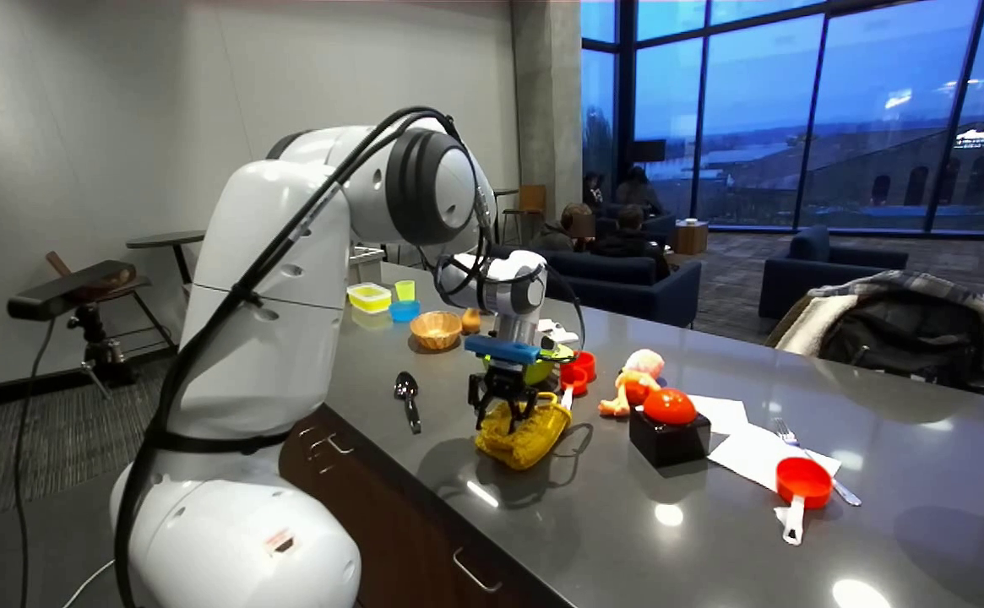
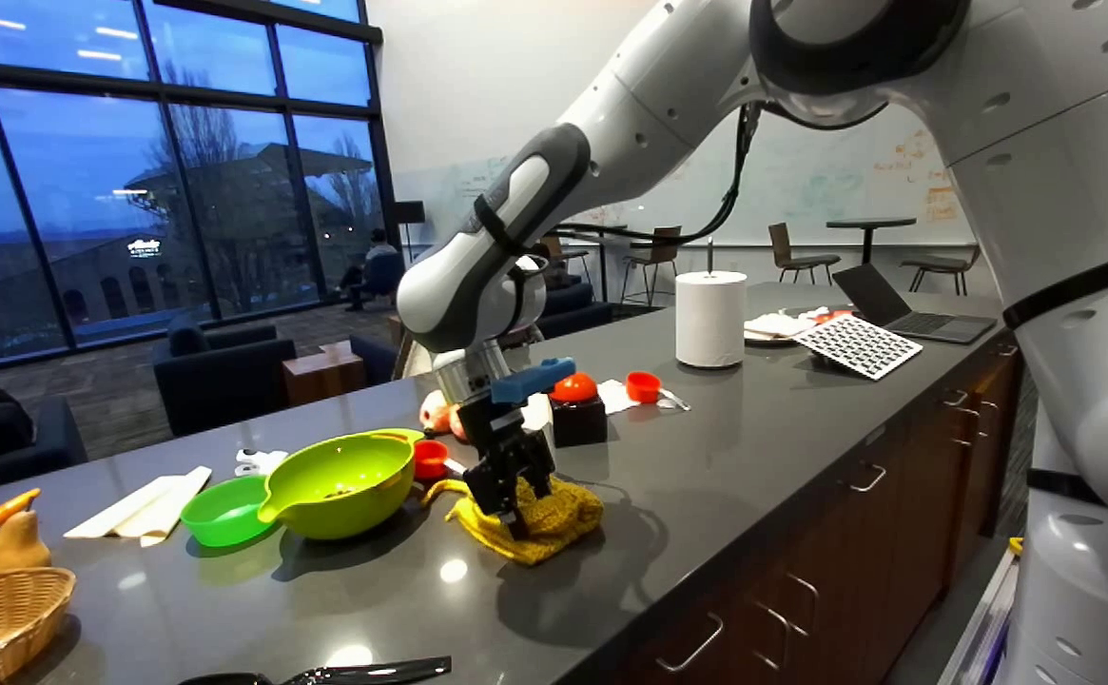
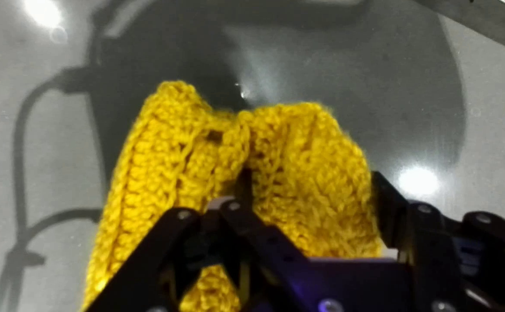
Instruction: Unfold the yellow cloth and then fold it again
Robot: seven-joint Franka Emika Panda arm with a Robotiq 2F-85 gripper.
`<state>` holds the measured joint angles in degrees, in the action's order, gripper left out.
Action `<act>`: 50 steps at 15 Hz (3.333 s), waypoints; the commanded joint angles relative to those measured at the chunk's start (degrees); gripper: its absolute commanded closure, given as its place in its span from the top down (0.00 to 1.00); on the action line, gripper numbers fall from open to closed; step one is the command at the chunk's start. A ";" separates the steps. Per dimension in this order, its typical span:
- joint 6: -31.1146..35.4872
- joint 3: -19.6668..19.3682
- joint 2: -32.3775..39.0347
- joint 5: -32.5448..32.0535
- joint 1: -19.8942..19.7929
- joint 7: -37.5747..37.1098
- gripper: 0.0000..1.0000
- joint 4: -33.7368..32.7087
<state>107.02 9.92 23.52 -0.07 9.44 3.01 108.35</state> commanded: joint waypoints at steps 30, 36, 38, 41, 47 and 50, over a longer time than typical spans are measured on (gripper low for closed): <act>2.06 -3.02 -13.03 1.53 -2.06 -6.34 1.00 11.57; 0.32 -1.05 -12.68 0.39 0.49 -6.95 1.00 10.02; 0.41 -0.46 -11.30 -0.31 1.27 -6.31 1.00 8.90; -0.20 -0.07 -9.10 -1.81 2.06 -5.49 1.00 6.86; -2.10 0.15 -4.03 -5.86 2.96 -3.42 1.00 0.94; -1.37 0.87 -2.05 -4.53 3.13 -2.21 1.00 -1.84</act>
<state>106.67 10.33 19.26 -4.90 11.78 -0.41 110.27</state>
